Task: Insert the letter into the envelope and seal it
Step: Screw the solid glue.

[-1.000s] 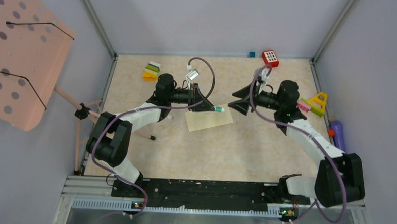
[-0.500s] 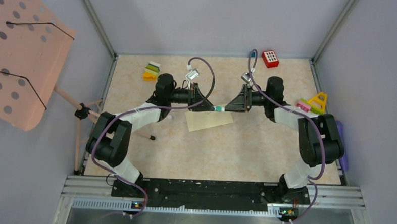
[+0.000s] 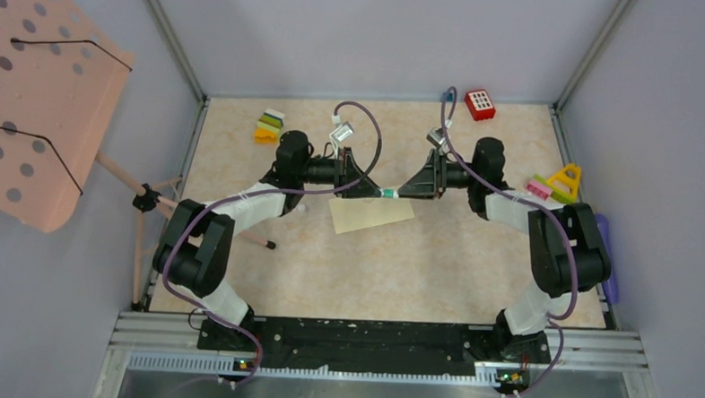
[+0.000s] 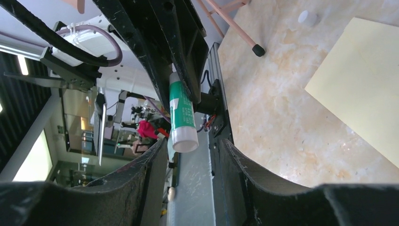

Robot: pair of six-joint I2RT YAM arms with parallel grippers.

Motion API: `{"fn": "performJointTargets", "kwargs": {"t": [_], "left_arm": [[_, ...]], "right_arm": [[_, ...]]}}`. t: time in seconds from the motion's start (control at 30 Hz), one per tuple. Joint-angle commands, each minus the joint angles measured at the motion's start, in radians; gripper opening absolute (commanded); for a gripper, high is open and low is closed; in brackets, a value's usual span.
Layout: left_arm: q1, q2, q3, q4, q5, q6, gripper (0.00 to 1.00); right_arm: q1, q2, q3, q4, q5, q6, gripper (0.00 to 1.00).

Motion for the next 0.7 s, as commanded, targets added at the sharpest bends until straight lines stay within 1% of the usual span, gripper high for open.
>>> {"fn": "performJointTargets", "kwargs": {"t": [0.0,0.1,0.2,0.37,0.43,0.5,0.57,0.63,0.67], "left_arm": [[-0.005,-0.030,-0.002,0.033,0.001,0.021,0.00],[-0.005,-0.029,-0.002,0.033,0.001,0.022,0.00],[-0.005,-0.027,-0.003,0.032,0.001,0.023,0.00],[-0.005,-0.025,-0.003,0.031,0.001,0.024,0.00],[-0.005,-0.022,-0.002,0.027,-0.001,0.022,0.00],[-0.005,-0.014,0.002,0.022,0.000,0.013,0.00],[-0.003,-0.001,0.006,0.029,0.001,0.000,0.00],[-0.004,0.010,0.003,0.046,0.004,-0.015,0.00],[-0.003,0.014,0.001,0.052,0.004,-0.022,0.00]], "right_arm": [[0.031,-0.036,0.008,0.046,-0.013,0.011,0.44],[0.045,-0.027,0.018,0.039,-0.017,0.012,0.42],[0.055,-0.024,0.020,0.043,-0.020,0.011,0.35],[0.056,-0.030,0.021,0.064,-0.023,-0.002,0.17],[0.056,-0.040,0.020,0.090,-0.023,-0.032,0.11],[0.057,-0.071,0.009,0.115,-0.017,-0.114,0.08],[0.057,-0.119,-0.005,0.083,0.008,-0.241,0.07],[0.062,-0.181,-0.014,-0.009,0.044,-0.428,0.08],[0.068,-0.213,-0.014,-0.082,0.069,-0.545,0.10]]}}
